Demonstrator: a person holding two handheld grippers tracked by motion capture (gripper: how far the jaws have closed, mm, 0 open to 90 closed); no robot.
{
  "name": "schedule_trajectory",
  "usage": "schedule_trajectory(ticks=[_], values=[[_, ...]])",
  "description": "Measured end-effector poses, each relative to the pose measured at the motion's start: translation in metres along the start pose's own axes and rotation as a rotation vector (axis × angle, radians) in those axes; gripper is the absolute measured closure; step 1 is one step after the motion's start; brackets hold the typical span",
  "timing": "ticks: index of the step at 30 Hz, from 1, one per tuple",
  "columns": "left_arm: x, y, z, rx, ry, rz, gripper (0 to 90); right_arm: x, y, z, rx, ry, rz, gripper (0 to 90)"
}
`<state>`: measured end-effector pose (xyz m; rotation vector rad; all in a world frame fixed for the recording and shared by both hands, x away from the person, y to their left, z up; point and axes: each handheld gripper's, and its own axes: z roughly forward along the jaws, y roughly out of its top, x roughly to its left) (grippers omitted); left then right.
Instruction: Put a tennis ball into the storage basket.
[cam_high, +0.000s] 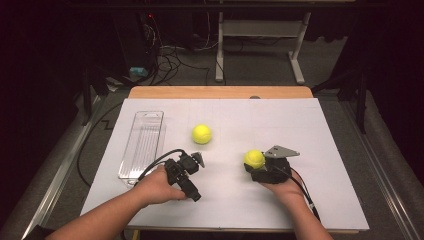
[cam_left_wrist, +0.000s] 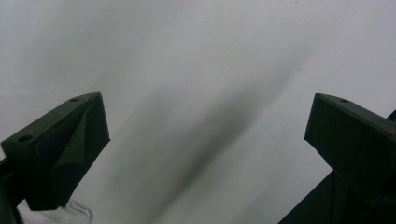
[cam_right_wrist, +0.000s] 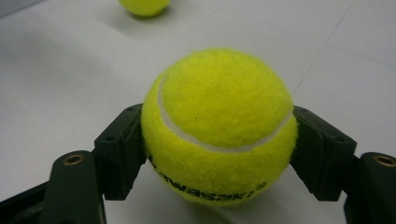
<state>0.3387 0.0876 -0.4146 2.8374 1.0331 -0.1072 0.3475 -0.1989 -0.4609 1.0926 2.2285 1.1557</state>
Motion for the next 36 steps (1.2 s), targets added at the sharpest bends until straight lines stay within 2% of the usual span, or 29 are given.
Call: schedule_trajectory(ticks=[2, 3, 4, 5, 6, 7, 8, 9, 10, 15, 16, 23, 30, 36], values=[[-0.001, 0.001, -0.003, -0.006, 0.004, 0.005, 0.6, 0.005, 0.002, -0.004, -0.03, -0.004, -0.02, 27.0], [-0.002, 0.002, -0.006, -0.007, 0.005, 0.007, 0.6, 0.012, 0.003, -0.007, -0.053, -0.001, -0.044, 27.0], [-0.002, 0.002, -0.008, -0.012, 0.002, 0.007, 0.6, 0.012, 0.003, -0.007, -0.053, -0.001, -0.044, 27.0], [-0.003, 0.002, -0.01, -0.016, 0.0, 0.008, 0.6, 0.019, 0.004, -0.008, -0.074, 0.011, -0.061, 27.0], [-0.003, 0.003, -0.012, -0.019, 0.001, 0.01, 0.6, 0.019, 0.004, -0.008, -0.074, 0.011, -0.061, 27.0], [-0.004, 0.003, -0.014, -0.018, 0.005, 0.013, 0.6, 0.027, 0.004, -0.008, -0.085, 0.021, -0.076, 27.0], [-0.004, 0.003, -0.016, -0.026, 0.005, 0.011, 0.6, 0.027, 0.004, -0.008, -0.085, 0.021, -0.076, 27.0], [-0.004, 0.003, -0.018, -0.027, 0.004, 0.011, 0.6, 0.035, 0.005, -0.007, -0.097, 0.042, -0.084, 27.0], [-0.004, 0.004, -0.02, -0.029, 0.002, 0.01, 0.6, 0.035, 0.005, -0.007, -0.097, 0.042, -0.084, 27.0], [-0.005, 0.004, -0.028, -0.034, 0.003, 0.014, 0.6, 0.06, 0.006, -0.005, -0.114, 0.096, -0.112, 27.0], [-0.005, 0.004, -0.03, -0.034, 0.003, 0.014, 0.6, 0.06, 0.006, -0.005, -0.114, 0.096, -0.112, 27.0], [-0.005, 0.005, -0.038, -0.035, 0.001, 0.011, 0.6, 0.087, 0.005, 0.0, -0.118, 0.148, -0.151, 27.0], [-0.006, 0.008, -0.045, -0.045, 0.0, 0.018, 0.6, 0.103, 0.003, 0.004, -0.115, 0.186, -0.184, 27.0], [-0.013, 0.015, -0.051, -0.051, 0.001, 0.032, 0.6, 0.112, 0.002, 0.008, -0.113, 0.207, -0.201, 27.0]])
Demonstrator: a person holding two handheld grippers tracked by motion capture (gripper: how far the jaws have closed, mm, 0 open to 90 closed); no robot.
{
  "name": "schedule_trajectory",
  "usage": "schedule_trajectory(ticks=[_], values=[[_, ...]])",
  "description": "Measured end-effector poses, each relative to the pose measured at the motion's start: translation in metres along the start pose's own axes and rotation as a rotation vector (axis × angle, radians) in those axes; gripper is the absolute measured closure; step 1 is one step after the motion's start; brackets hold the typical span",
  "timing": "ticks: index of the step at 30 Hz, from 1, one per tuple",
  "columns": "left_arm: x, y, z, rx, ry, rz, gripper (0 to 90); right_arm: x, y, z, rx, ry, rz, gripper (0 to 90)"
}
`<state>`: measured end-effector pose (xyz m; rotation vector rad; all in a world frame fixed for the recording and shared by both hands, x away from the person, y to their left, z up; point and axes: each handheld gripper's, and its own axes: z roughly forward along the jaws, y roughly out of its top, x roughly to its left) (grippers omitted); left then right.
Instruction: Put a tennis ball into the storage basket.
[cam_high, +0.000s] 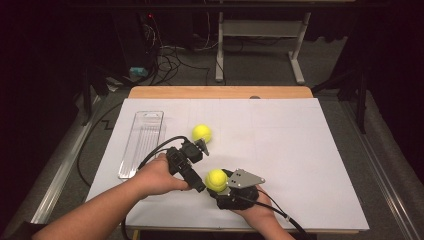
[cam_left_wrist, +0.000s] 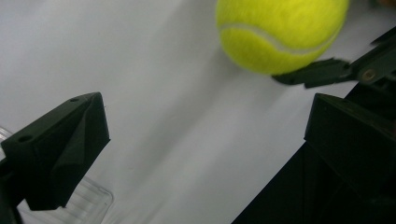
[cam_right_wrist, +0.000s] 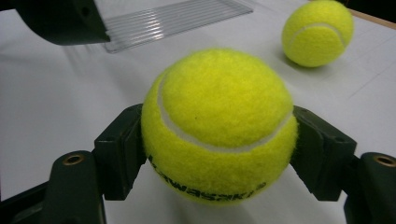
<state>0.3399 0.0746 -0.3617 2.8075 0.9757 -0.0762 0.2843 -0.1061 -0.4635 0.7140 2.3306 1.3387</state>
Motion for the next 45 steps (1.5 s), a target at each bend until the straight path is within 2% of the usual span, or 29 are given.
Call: schedule_trajectory(ticks=[9, 12, 14, 15, 17, 22, 23, 26, 29, 31, 32, 33, 38, 40, 42, 45], values=[[-0.01, 0.013, 0.005, 0.004, -0.02, 0.022, 0.6, 0.01, 0.0, 0.004, -0.009, 0.021, -0.013, 27.0], [-0.013, 0.018, 0.007, 0.009, -0.031, 0.023, 0.8, 0.01, 0.001, 0.003, -0.015, 0.025, -0.021, 26.9], [-0.014, 0.021, 0.009, 0.009, -0.041, 0.021, 1.0, 0.011, 0.001, 0.005, -0.05, 0.006, -0.01, 27.0], [-0.015, 0.022, 0.01, 0.006, -0.04, 0.022, 1.2, 0.01, 0.002, 0.002, -0.025, 0.012, -0.014, 26.9], [-0.016, 0.025, 0.012, 0.017, -0.045, 0.022, 2.3, 0.01, 0.002, 0.001, -0.044, 0.018, -0.01, 26.9], [-0.018, 0.03, 0.02, 0.027, -0.062, 0.021, 4.4, 0.009, 0.004, -0.001, -0.052, 0.029, -0.016, 26.9], [-0.018, 0.031, 0.021, 0.032, -0.065, 0.02, 6.4, 0.011, 0.004, -0.001, -0.071, 0.027, 0.003, 26.9], [-0.018, 0.032, 0.024, 0.033, -0.08, 0.017, 9.1, 0.011, 0.004, -0.002, -0.069, 0.022, -0.009, 26.9], [-0.017, 0.032, 0.025, 0.032, -0.109, 0.012, 15.0, 0.01, 0.004, -0.003, -0.076, 0.025, -0.008, 26.9], [-0.016, 0.032, 0.026, 0.03, -0.128, 0.013, 22.3, 0.01, 0.004, -0.003, -0.069, 0.026, -0.006, 26.9], [-0.017, 0.031, 0.025, 0.027, -0.137, 0.015, 22.3, 0.01, 0.004, -0.003, -0.069, 0.026, -0.006, 26.9], [-0.017, 0.032, 0.025, 0.029, -0.132, 0.016, 25.2, 0.01, 0.004, -0.003, -0.069, 0.025, -0.009, 26.8], [-0.018, 0.032, 0.024, 0.032, -0.114, 0.018, 26.2, 0.009, 0.004, -0.001, -0.079, 0.026, 0.005, 25.9], [-0.018, 0.032, 0.022, 0.027, -0.108, 0.015, 26.3, 0.007, 0.004, -0.002, -0.082, 0.041, 0.027, 23.3], [-0.016, 0.031, 0.02, 0.019, -0.098, 0.005, 26.4, 0.006, 0.004, -0.002, -0.086, 0.046, 0.044, 13.7], [-0.012, 0.031, 0.018, 0.01, -0.095, -0.009, 26.3, 0.004, 0.003, -0.001, -0.081, 0.046, 0.042, 3.8]])
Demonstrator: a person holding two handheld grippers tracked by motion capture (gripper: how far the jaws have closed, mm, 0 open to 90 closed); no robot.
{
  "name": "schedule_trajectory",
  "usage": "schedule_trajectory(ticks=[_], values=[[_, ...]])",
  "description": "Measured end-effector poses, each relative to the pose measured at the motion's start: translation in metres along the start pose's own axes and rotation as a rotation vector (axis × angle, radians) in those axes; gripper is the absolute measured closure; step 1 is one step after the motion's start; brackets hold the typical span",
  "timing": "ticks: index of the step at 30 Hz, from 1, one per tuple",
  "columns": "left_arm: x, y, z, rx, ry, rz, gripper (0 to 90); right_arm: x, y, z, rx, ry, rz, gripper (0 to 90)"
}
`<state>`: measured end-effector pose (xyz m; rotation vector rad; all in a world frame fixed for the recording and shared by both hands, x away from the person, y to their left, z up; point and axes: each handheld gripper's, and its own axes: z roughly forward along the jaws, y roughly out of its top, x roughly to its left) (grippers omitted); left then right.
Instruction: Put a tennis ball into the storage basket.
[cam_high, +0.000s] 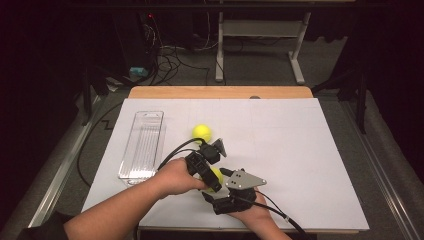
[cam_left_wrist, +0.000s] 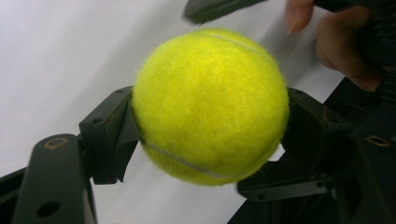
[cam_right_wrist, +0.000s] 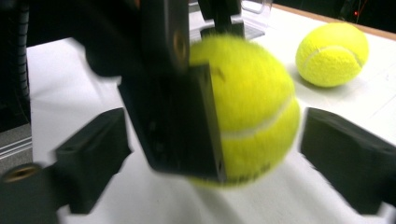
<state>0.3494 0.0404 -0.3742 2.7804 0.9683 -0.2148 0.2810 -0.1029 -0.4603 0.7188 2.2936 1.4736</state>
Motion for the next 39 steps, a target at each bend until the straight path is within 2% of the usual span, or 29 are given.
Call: schedule_trajectory(ticks=[2, 4, 7, 15, 21, 31, 34, 39], values=[[0.002, -0.001, -0.001, -0.006, 0.0, -0.007, 26.4, -0.002, -0.001, -0.001, 0.01, -0.006, 0.0, 0.0], [0.005, -0.002, -0.003, -0.006, 0.009, -0.011, 26.4, -0.003, -0.003, -0.004, 0.012, -0.021, 0.013, 0.0], [0.009, -0.004, -0.006, -0.004, 0.02, -0.022, 26.3, -0.009, -0.006, -0.01, 0.011, -0.039, 0.006, 0.0], [0.026, -0.012, -0.017, -0.013, 0.045, -0.072, 26.3, -0.029, -0.013, -0.035, 0.002, -0.108, 0.017, 0.0], [0.041, -0.021, -0.03, -0.012, 0.066, -0.102, 26.3, -0.044, -0.018, -0.054, -0.005, -0.152, 0.044, 0.0], [0.074, -0.043, -0.057, -0.025, 0.087, -0.176, 26.3, -0.064, -0.03, -0.078, 0.004, -0.216, 0.067, 0.0], [0.084, -0.051, -0.065, -0.026, 0.108, -0.203, 26.3, -0.067, -0.034, -0.083, 0.01, -0.227, 0.075, 0.0], [0.103, -0.063, -0.075, -0.023, 0.12, -0.251, 26.3, -0.071, -0.039, -0.088, 0.019, -0.24, 0.073, 0.0]])
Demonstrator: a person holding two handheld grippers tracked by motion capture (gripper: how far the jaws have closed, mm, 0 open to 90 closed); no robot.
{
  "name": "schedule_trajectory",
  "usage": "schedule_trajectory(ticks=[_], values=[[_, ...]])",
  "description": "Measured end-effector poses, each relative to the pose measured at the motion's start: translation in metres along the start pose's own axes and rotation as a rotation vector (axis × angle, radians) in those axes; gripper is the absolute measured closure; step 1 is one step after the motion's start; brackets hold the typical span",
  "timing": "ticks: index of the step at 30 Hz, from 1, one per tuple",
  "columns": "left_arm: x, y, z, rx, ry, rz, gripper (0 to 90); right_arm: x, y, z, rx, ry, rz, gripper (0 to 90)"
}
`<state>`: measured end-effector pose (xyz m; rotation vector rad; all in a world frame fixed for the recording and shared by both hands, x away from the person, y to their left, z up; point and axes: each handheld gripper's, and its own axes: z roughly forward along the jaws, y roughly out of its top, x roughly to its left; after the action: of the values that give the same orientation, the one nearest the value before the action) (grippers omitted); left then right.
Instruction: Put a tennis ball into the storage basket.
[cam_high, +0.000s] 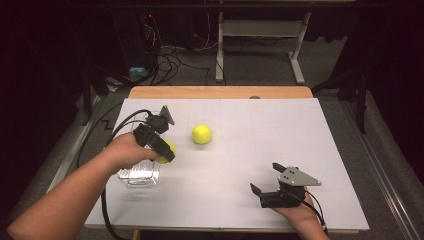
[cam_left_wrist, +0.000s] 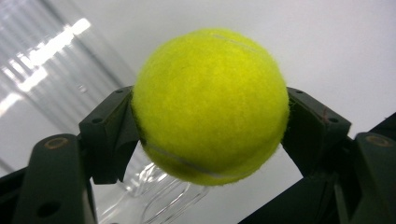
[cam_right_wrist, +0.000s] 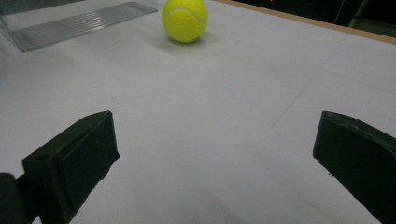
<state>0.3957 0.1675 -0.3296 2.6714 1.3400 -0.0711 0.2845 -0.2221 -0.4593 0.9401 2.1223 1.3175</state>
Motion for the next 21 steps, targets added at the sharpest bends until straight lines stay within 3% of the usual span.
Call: schedule_trajectory(ticks=[13, 21], values=[[0.049, -0.005, -0.009, 0.002, 0.034, -0.128, 26.3, -0.002, -0.002, 0.0, 0.009, -0.005, -0.003, 0.0], [0.072, 0.0, 0.0, 0.006, 0.062, -0.195, 26.1, -0.001, -0.002, 0.0, 0.01, -0.004, -0.008, 0.0]])
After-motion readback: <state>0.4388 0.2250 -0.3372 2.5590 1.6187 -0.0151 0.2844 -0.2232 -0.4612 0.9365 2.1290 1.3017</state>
